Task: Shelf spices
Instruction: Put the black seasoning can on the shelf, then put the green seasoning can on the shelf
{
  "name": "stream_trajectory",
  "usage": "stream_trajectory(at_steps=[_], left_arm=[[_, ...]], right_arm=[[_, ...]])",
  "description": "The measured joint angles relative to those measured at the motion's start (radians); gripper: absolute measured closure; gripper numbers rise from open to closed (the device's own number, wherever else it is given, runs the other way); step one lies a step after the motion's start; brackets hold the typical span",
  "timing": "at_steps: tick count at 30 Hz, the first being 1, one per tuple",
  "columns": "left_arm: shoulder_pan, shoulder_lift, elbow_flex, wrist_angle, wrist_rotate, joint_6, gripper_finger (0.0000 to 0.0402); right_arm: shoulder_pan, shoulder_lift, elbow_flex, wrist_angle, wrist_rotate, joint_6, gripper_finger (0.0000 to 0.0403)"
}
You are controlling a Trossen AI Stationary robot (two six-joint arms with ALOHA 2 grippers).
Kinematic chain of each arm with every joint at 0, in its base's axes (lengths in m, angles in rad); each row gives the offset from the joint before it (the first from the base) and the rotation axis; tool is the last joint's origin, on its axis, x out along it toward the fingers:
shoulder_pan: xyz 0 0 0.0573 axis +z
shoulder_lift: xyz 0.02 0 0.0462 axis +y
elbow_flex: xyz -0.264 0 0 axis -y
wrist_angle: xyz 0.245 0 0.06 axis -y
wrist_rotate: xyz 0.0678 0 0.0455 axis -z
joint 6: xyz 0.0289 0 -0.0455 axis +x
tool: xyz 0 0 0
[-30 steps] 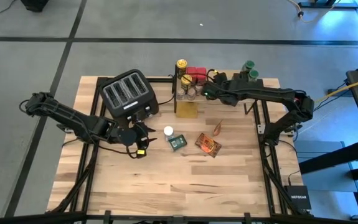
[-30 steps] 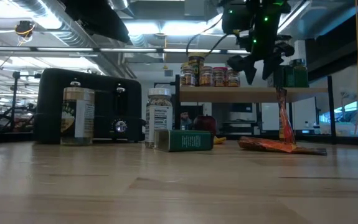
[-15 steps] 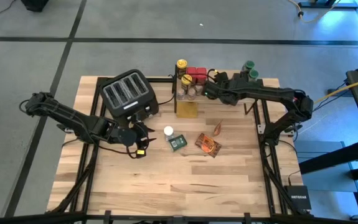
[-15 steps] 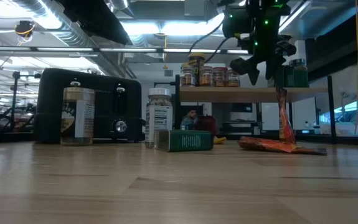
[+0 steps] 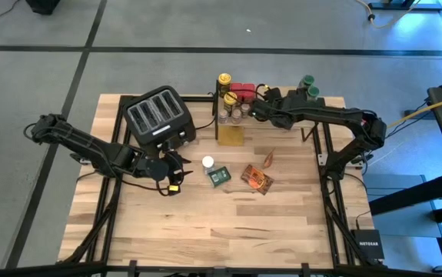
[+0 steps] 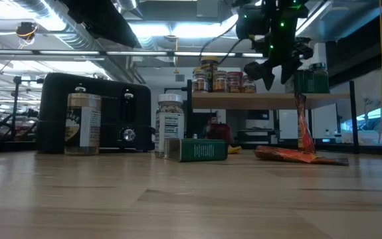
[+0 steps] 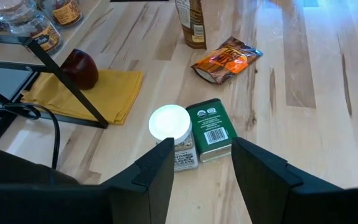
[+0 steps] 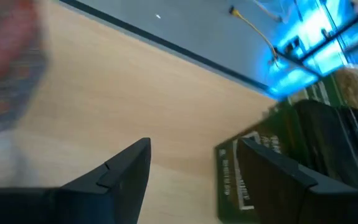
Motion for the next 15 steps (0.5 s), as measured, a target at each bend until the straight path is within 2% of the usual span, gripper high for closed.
stream_trajectory(at_steps=[6,15], left_arm=[[-0.001,0.0,0.0,0.0,0.0,0.006,0.0249],[-0.029,0.0,0.0,-0.001,0.0,0.011,0.0249]], right_arm=[[0.099,-0.015,0.058,-0.012,0.008,-0.095,0.0159],[0.431,-0.06,0.135,-0.036,-0.019,-0.093,0.0159]])
